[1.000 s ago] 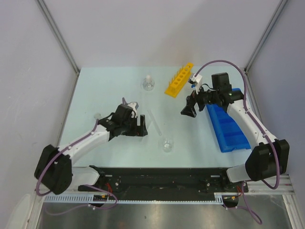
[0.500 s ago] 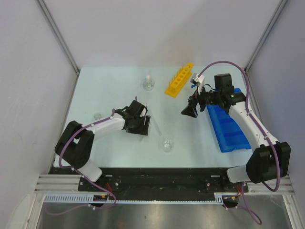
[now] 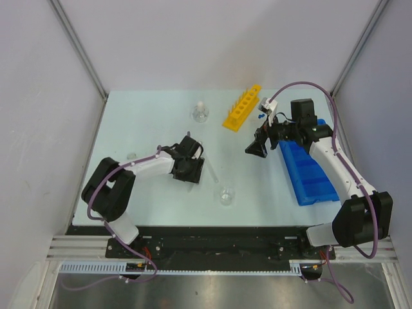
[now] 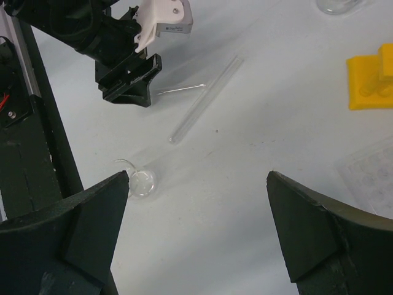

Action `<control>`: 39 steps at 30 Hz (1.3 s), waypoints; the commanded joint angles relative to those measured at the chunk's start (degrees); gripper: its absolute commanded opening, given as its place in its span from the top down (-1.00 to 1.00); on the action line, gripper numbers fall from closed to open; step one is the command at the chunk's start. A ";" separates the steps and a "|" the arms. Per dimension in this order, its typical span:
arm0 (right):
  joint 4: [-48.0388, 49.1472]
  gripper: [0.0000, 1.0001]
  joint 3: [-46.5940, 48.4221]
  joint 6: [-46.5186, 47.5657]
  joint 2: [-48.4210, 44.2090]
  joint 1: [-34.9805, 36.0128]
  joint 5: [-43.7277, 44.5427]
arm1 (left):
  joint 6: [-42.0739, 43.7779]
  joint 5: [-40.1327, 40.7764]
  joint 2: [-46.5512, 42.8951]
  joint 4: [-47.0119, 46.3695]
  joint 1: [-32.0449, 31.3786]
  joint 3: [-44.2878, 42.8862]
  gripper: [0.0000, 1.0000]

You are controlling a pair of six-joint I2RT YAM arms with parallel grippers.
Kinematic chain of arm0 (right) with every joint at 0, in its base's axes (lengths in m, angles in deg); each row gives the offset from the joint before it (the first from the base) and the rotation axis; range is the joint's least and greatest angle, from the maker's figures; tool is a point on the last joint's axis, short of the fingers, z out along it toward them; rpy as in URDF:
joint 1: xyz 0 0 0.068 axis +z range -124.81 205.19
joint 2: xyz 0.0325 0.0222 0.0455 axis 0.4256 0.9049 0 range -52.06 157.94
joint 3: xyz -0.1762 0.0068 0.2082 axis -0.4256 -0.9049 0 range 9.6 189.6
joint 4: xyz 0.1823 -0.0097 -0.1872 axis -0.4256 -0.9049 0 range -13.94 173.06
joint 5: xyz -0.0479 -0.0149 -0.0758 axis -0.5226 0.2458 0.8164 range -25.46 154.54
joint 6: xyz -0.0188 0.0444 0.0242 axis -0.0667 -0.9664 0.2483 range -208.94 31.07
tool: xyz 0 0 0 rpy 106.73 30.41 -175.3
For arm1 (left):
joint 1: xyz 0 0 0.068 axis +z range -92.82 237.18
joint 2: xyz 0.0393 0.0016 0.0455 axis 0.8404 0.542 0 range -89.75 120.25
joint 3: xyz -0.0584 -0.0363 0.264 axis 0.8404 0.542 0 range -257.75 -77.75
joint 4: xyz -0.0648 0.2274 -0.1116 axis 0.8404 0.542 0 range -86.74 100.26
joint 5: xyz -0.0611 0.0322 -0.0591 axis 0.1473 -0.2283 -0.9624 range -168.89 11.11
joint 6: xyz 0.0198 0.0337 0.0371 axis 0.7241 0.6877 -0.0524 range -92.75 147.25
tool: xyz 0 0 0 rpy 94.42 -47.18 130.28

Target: Organize the chemistry lab equipment

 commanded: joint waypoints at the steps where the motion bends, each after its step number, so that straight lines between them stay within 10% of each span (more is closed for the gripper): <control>1: 1.73 -1.00 0.03 -0.48 -0.56 -0.45 -1.17 | 1.62 1.18 0.95 0.40 -0.88 -2.55 -0.23; 26: 1.91 -1.00 0.03 -1.00 -0.38 -0.89 -1.61 | 0.74 1.53 -2.38 -2.68 -1.23 4.83 0.56; 39: 2.96 -0.99 0.03 -3.64 0.67 0.34 -6.80 | -0.84 -0.30 -22.92 -4.34 -1.23 13.79 0.74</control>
